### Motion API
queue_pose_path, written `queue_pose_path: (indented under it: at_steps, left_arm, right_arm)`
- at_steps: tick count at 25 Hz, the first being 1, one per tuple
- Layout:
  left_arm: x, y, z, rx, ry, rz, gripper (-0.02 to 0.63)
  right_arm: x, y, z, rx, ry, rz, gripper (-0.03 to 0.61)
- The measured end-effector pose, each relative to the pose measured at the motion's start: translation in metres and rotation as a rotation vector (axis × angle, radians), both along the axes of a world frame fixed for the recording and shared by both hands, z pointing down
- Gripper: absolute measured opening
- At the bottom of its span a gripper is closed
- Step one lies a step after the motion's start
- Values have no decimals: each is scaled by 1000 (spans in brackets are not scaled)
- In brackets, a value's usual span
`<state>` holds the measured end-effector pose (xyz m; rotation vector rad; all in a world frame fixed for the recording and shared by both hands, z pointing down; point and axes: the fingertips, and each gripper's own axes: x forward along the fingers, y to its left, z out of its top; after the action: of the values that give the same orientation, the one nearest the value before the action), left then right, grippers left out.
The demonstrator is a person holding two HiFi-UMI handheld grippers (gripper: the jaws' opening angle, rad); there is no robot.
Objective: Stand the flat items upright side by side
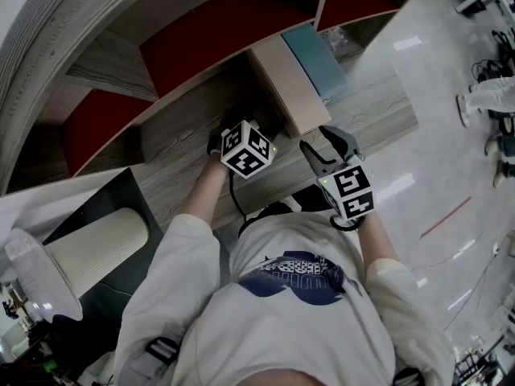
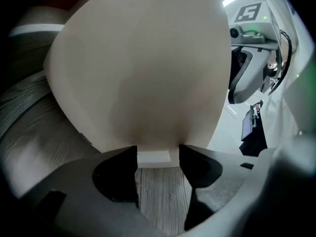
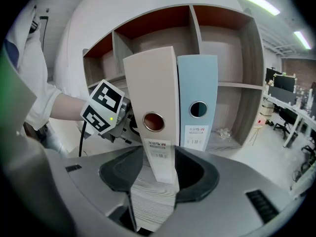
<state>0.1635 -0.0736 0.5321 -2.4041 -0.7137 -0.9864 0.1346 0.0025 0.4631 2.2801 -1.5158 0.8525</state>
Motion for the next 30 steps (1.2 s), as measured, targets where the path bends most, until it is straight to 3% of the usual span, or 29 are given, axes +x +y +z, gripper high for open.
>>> queue_pose_path:
  at_steps: [8, 30]
  left_arm:
    - [7, -3, 1, -6, -16, 12, 249]
    - [26, -24, 2, 13, -5, -15, 249]
  right_arm:
    - [10, -4, 1, -3, 1, 45, 156]
    - [32, -24, 2, -1, -1, 102, 132]
